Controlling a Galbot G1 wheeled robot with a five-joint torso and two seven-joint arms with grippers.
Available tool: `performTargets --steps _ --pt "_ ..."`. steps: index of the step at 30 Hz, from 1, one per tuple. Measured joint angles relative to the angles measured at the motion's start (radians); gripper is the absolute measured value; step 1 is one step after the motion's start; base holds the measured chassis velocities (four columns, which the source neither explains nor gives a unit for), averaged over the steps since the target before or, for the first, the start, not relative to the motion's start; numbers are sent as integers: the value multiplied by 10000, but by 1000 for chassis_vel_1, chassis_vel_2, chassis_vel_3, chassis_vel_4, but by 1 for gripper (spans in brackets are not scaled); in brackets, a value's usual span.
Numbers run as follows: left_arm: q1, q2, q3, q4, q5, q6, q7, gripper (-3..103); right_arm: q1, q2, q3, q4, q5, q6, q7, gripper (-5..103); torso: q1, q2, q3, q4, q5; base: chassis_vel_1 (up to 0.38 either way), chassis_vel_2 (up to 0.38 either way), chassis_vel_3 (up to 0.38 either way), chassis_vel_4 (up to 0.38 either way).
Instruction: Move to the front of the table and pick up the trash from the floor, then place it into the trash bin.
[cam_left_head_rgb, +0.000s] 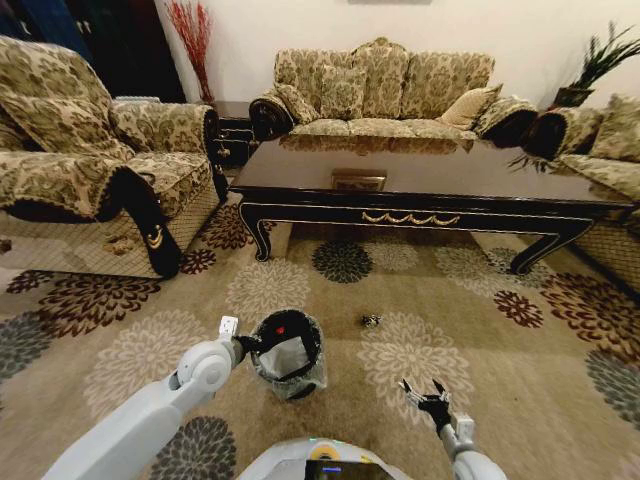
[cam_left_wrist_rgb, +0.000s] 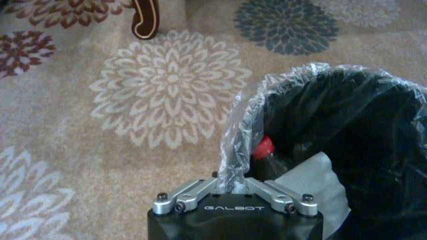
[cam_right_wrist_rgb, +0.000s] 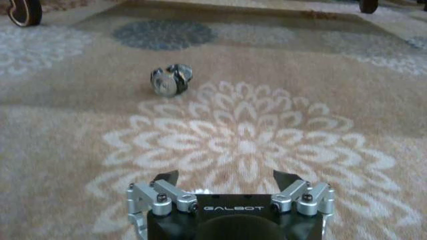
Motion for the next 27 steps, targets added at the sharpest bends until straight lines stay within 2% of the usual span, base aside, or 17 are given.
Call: performTargets --steps 4,8,9,11,13,14,17,20,23,24,27 --pt "-23 10 5 -26 -12 -7 -23 2 108 78 -29 -409 -175 134 -125 87 0 0 0 -2 0 0 0 0 0" --pt "16 32 14 -26 68 -15 -23 2 190 177 -59 -616 -282 185 -208 85 0 0 0 0 -1 0 0 0 0" --pt "37 39 14 -29 87 -18 -23 2 232 246 -81 -701 -351 206 -227 79 0 0 0 1 -1 0 0 0 0" --pt "44 40 14 -35 89 -20 -23 2 242 269 -85 -727 -374 212 -230 79 0 0 0 1 -1 0 0 0 0" --pt "79 48 -28 -99 89 -26 -23 2 295 414 -120 -908 -560 259 -267 70 0 0 0 -1 -1 0 0 0 0" --pt "79 48 -28 -99 89 -26 -23 2 295 414 -120 -908 -560 259 -267 70 0 0 0 -1 -1 0 0 0 0" --pt "135 26 -195 -162 85 -28 -23 2 402 545 -130 -1135 -732 300 -331 54 0 0 0 0 0 0 0 0 0" --pt "113 24 -274 -170 67 -28 -25 2 494 553 -108 -1319 -825 311 -461 48 0 -1 0 1 0 0 0 0 0" --pt "56 93 -280 -214 26 -30 -27 2 539 495 -103 -1429 -906 312 -539 37 0 0 0 -1 -1 0 0 0 0" --pt "56 93 -280 -214 26 -30 -27 2 539 495 -103 -1429 -906 312 -539 37 0 0 0 -1 -1 0 0 0 0" --pt "23 122 -284 -254 -14 -36 -41 2 570 510 -95 -1467 -926 318 -545 21 0 0 0 -1 -1 0 0 0 0"
